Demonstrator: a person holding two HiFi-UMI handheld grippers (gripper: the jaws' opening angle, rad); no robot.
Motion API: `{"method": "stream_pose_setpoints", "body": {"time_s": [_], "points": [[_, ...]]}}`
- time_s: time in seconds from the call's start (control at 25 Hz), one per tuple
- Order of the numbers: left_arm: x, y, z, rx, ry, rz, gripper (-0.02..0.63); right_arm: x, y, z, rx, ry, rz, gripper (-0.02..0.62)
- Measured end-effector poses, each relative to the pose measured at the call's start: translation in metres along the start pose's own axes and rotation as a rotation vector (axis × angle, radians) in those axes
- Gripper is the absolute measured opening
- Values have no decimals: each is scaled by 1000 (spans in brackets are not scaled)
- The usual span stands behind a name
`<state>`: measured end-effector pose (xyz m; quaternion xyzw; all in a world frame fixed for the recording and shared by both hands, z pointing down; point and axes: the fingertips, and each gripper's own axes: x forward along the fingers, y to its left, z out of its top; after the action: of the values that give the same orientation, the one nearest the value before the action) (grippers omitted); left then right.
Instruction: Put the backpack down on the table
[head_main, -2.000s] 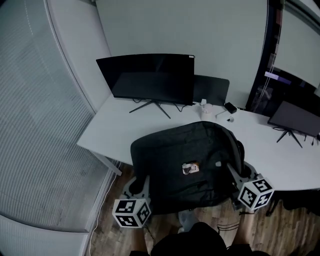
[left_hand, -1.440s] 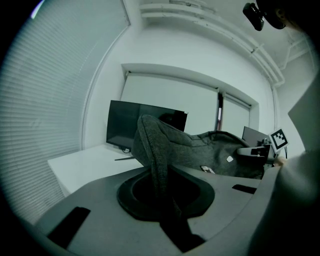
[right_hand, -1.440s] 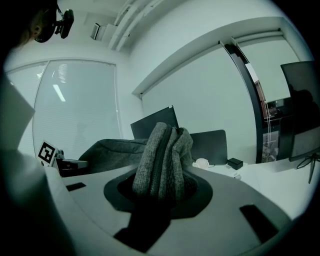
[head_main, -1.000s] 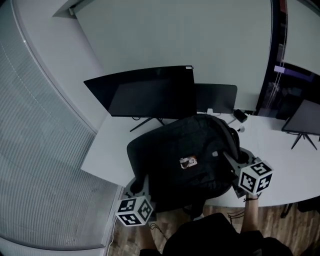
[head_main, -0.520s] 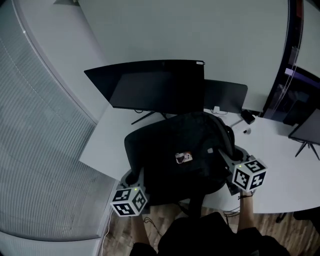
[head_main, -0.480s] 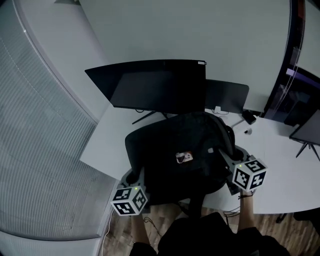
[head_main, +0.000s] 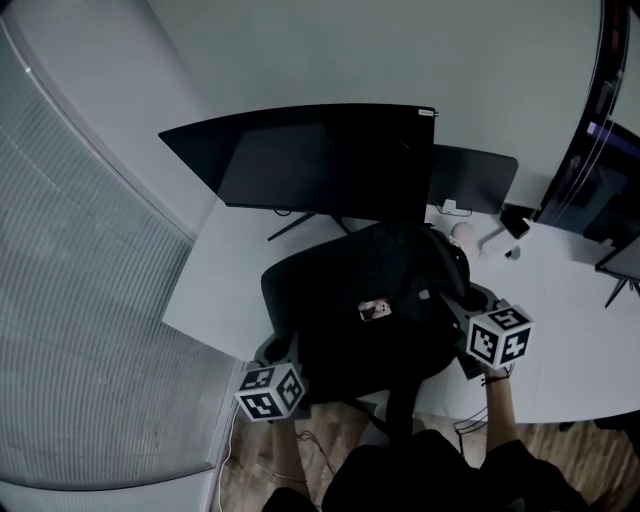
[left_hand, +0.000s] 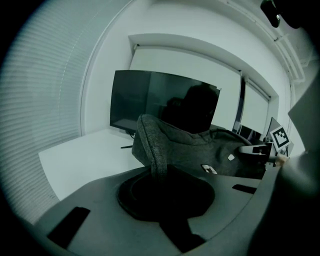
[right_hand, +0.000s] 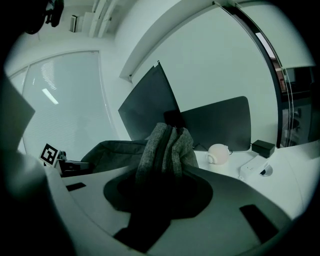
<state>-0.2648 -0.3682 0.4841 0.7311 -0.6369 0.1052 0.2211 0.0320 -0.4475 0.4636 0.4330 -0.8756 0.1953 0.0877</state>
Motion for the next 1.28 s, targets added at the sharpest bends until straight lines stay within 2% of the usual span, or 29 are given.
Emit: {"method": "stream_pose_setpoints", "body": {"time_s": [0.4,0.88,1.28], "points": [[34,19,-33,-46,100,-15,43,32,-13,-32,17,82,-21,110],[55,28,-46,-55,175,-49,48,45,-28,-51,48,159,-41,110],[66,35,-55,-47,243,-38,83,50,-39,-69,87,250,-82,112]]}}
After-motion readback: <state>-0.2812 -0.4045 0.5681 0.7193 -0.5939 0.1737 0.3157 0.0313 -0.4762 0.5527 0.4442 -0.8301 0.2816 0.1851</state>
